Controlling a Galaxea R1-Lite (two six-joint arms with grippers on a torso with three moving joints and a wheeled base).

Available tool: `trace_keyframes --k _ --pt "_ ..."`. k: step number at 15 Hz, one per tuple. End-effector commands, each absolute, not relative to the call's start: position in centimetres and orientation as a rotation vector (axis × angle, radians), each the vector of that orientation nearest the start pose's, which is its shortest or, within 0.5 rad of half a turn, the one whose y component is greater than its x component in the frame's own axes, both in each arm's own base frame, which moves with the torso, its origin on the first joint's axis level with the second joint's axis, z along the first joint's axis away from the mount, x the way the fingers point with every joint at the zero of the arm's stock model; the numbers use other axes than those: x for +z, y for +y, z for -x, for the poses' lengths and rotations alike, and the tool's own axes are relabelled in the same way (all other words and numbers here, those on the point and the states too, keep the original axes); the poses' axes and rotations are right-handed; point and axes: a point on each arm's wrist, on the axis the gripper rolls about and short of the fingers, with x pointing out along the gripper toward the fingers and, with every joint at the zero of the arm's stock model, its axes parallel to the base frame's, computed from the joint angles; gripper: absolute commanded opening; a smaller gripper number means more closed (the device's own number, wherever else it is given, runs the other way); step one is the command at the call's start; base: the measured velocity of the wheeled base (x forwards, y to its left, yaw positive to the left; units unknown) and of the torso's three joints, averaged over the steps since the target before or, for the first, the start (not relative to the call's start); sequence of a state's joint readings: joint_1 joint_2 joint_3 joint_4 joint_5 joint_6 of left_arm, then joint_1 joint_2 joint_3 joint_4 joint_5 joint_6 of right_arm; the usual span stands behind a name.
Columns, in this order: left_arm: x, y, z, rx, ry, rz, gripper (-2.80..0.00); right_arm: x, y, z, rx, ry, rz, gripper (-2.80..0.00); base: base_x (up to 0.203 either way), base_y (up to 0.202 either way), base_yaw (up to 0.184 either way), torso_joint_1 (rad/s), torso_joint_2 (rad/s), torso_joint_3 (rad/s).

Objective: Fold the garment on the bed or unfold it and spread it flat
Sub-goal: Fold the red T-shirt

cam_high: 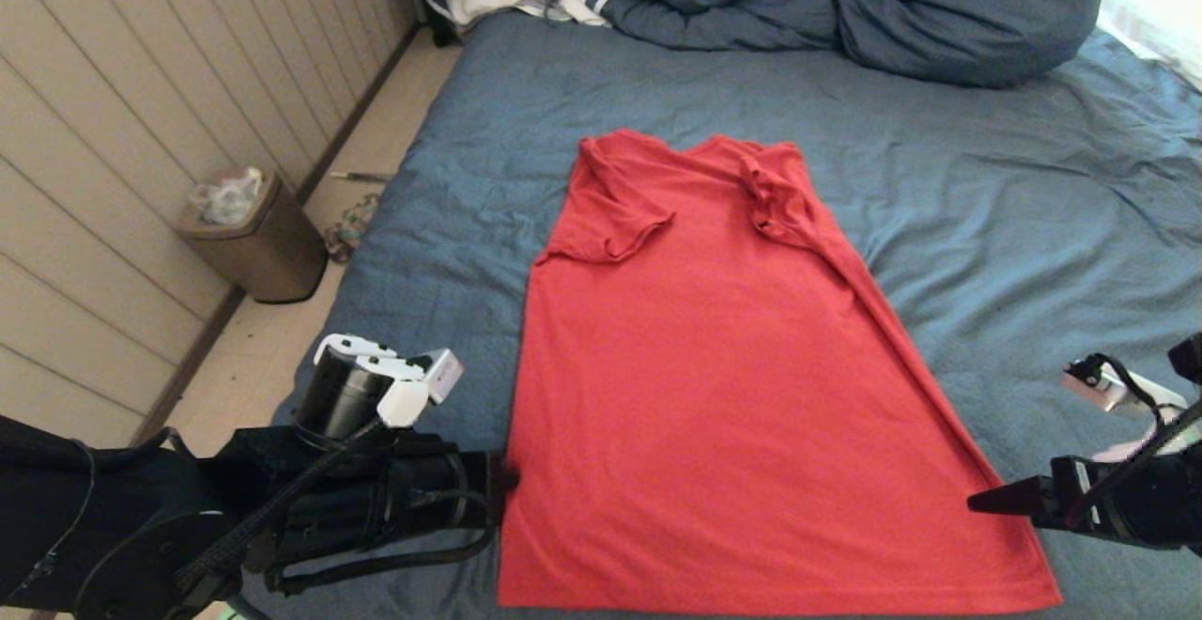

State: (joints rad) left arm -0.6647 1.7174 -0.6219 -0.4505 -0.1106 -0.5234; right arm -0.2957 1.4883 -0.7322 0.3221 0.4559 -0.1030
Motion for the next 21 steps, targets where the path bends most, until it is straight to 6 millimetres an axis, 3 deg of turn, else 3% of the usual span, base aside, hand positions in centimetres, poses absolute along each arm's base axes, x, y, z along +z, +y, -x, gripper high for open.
trace_keyframes --k 1,2,16,17,18,21 --pt "10.9 -17.3 -21.7 -0.56 0.801 0.307 -2.8 13.9 -4.8 -19.3 0.205 1.019 -0.318 0.0 0.0 0.0 0.0 0.0 0.0 0.0" --pt "10.7 -17.4 -21.8 -0.558 0.8 0.308 -2.8 13.7 -4.7 -19.1 0.21 1.031 -0.322 -2.8 0.0 0.0 0.0 0.0 0.0 0.0" --pt "10.8 -17.5 -21.9 -0.565 0.778 0.33 -2.8 13.3 -4.5 -19.0 0.216 1.004 -0.305 -2.8 0.0 0.0 0.0 0.0 0.0 0.0" --pt "11.0 -17.7 -22.1 -0.572 0.758 0.336 -1.98 13.3 -4.5 -19.0 0.216 1.004 -0.305 -2.8 0.0 0.0 0.0 0.0 0.0 0.0" --pt "11.4 -17.7 -22.2 -0.578 0.742 0.341 0.0 13.3 -4.5 -19.0 0.218 1.006 -0.307 -2.8 0.0 0.0 0.0 0.0 0.0 0.0" --pt "12.6 -17.6 -21.9 -0.595 0.708 0.354 0.0 13.4 -4.4 -19.0 0.246 0.997 -0.319 -2.8 0.0 0.0 0.0 0.0 0.0 0.0"
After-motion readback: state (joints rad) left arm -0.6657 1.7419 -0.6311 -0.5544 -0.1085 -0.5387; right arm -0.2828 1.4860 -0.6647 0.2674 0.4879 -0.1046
